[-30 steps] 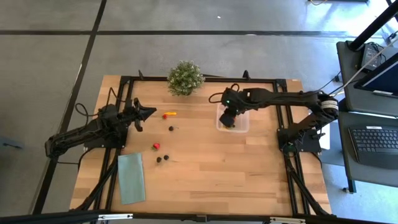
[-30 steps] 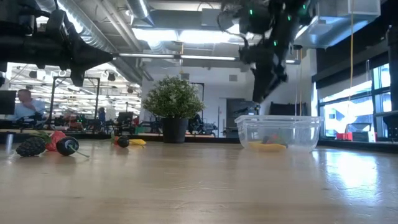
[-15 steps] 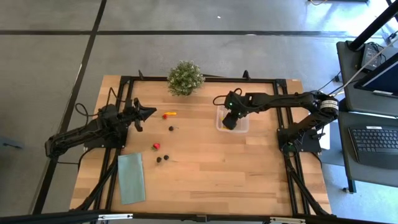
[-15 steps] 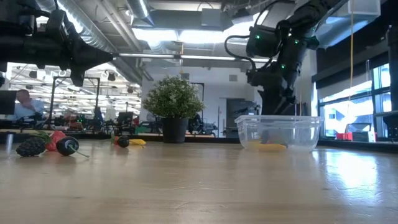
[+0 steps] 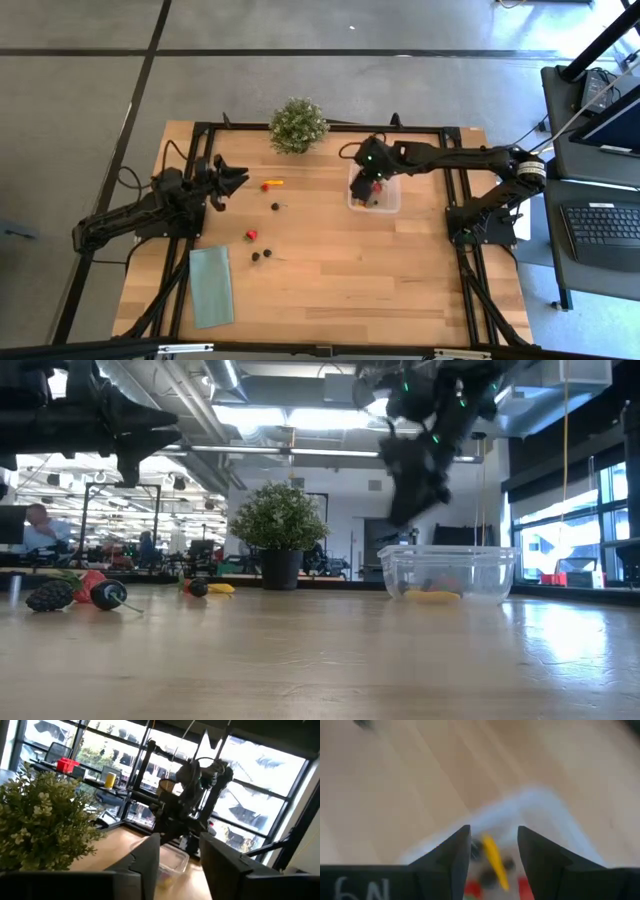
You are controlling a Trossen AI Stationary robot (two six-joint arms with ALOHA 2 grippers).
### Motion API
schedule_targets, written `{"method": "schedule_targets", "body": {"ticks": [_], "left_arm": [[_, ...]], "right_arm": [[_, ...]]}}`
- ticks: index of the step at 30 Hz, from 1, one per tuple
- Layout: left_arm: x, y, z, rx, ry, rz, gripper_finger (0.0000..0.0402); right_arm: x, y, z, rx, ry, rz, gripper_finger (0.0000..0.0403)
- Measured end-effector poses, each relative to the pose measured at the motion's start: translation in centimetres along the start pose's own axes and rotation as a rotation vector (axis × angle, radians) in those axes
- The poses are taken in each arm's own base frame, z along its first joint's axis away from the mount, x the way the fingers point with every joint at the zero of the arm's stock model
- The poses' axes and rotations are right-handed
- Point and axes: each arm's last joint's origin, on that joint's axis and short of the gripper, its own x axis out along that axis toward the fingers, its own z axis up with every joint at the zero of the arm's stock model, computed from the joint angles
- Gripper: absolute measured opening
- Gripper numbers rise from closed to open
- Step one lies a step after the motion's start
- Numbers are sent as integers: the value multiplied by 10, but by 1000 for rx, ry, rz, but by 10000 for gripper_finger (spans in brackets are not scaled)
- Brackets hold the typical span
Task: Pick and placing Produce into tupperware
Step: Put the top black cherry into the transparent bin
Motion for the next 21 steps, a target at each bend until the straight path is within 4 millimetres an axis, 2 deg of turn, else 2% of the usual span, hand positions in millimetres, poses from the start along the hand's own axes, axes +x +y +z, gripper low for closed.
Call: {"method": "schedule_targets", "body": {"ticks": [4, 9, 15, 17, 21], "left_arm": [[0, -1, 2, -78, -18, -9, 162], [0, -1, 2, -143, -14, -11, 176], [0, -2, 0, -63, 17, -58, 172], [1, -1, -2, -64, 41, -56, 169], [3, -1, -6, -47, 96, -66, 169]], "right_arm": [[-26, 27, 27, -54, -119, 75, 165], [-56, 58, 37, -123, -276, 166, 165], [-91, 73, 22, -147, -398, 100, 165], [-96, 75, 12, -145, -442, 111, 165], [-94, 71, -20, -94, -481, 179, 165]]}}
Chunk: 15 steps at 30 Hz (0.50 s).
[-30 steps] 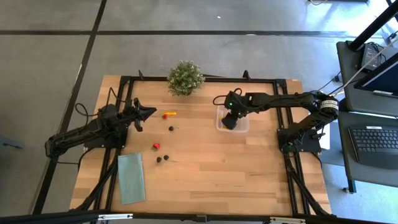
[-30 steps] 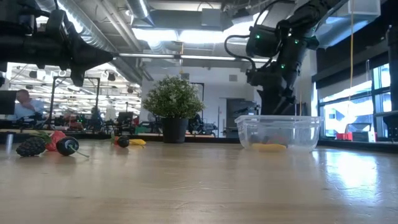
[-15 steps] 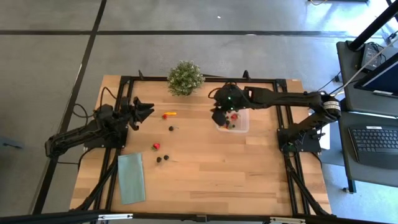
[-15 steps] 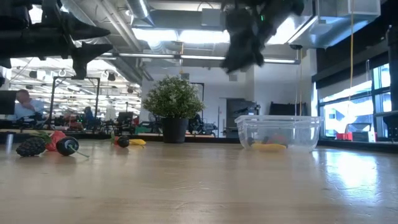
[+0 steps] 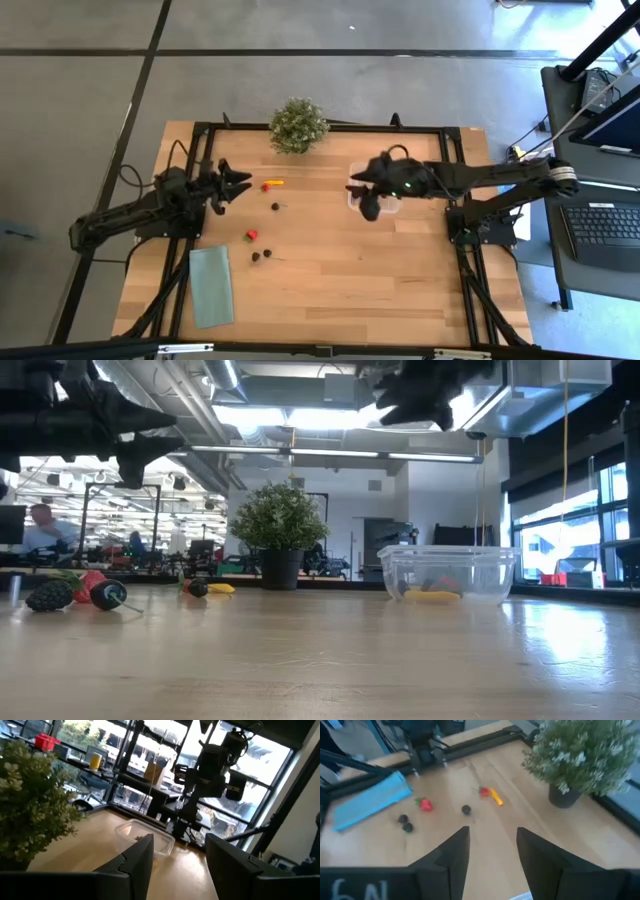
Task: Pick and placing Produce into tupperware
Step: Put the top black cherry into the transparent bin
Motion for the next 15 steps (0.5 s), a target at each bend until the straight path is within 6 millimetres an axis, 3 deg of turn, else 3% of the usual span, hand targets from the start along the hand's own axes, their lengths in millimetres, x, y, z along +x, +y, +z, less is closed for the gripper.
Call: {"method": "schedule_targets", "body": {"ticks": [6, 15], "left_arm": [[9, -6, 2, 122, 130, 11, 165], [25, -11, -1, 194, 452, 111, 154]], "right_arm": [[-24, -6, -40, 59, -141, 106, 165], [-51, -26, -77, 121, -279, 171, 165]]}}
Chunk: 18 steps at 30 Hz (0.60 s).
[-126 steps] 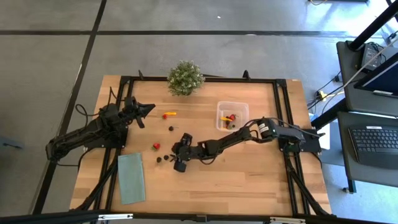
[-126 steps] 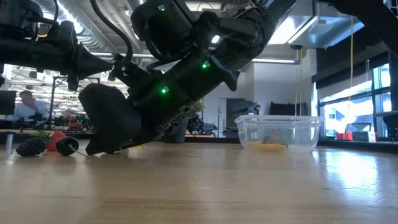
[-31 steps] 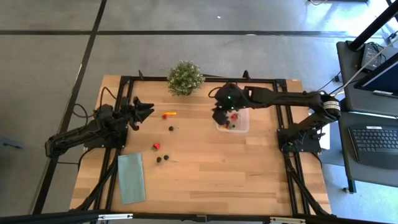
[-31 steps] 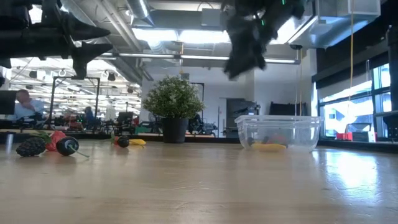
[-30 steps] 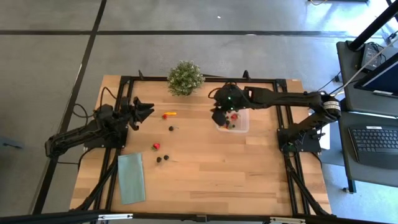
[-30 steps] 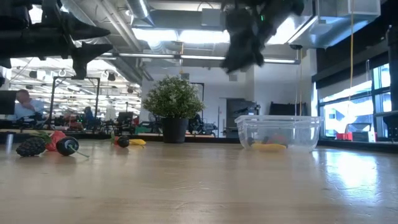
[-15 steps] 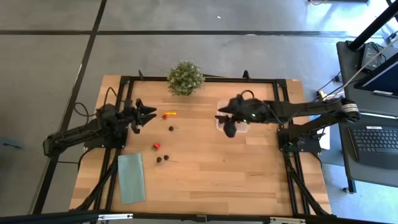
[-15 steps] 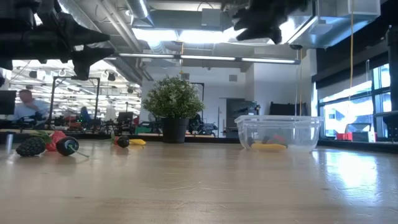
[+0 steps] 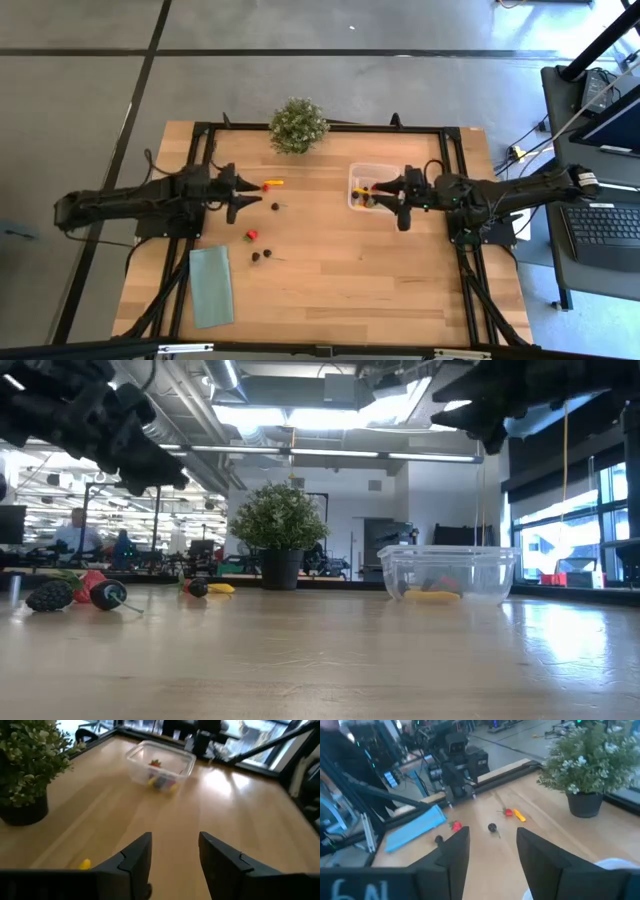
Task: Pick and placing Produce into tupperware
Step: Put the top black cherry into the transparent bin
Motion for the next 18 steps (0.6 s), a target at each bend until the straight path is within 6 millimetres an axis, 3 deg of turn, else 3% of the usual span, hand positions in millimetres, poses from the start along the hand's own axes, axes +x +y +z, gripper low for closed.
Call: {"method": "schedule_targets", "body": {"ticks": [7, 18], "left_arm": [[20, -2, 3, 57, 132, 71, 157], [51, 2, -15, 62, 312, 104, 133]], "right_arm": [[-9, -8, -9, 39, -35, -38, 165], [-9, -8, -9, 38, -36, -38, 165]]}}
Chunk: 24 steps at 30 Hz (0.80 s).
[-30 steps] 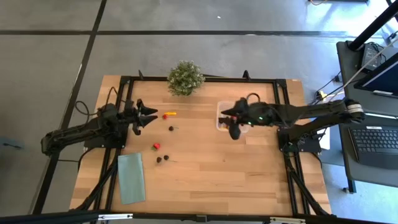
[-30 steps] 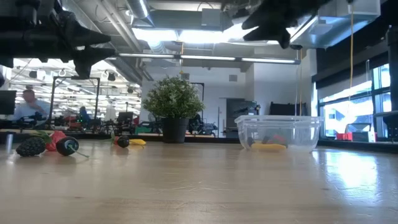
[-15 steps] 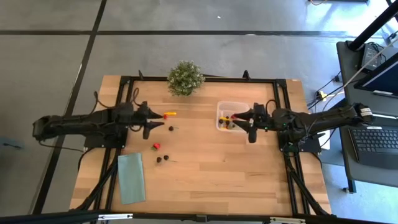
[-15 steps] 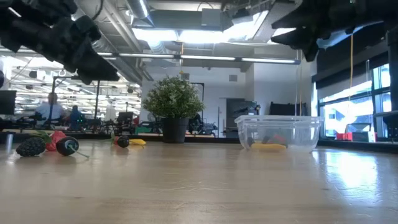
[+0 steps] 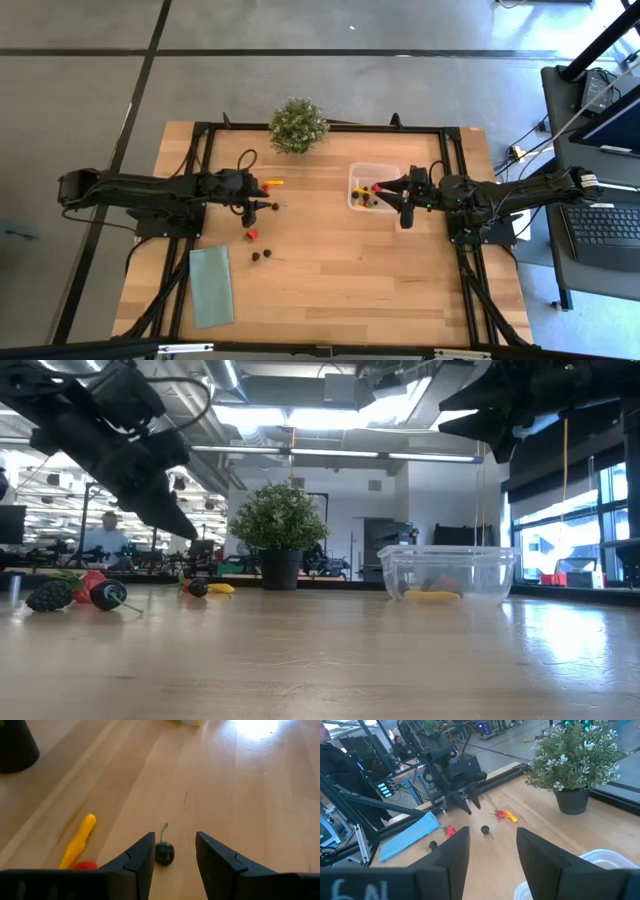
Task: Pick and placing Produce into tupperware
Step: Put the top black cherry into the transparent bin
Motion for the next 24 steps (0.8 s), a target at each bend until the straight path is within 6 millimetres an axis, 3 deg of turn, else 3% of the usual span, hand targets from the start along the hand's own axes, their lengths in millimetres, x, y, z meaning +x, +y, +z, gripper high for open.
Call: {"method": "schedule_targets", "body": {"ticks": [5, 13, 24], "left_arm": [[14, -2, 1, 69, -9, -1, 123], [31, -1, -12, 77, 115, 11, 114], [39, -1, -13, -3, 108, 21, 127]], "right_arm": [[0, 0, 0, 1, 0, 0, 165], [0, 0, 0, 0, 1, 0, 165], [0, 0, 0, 0, 2, -1, 165]]}}
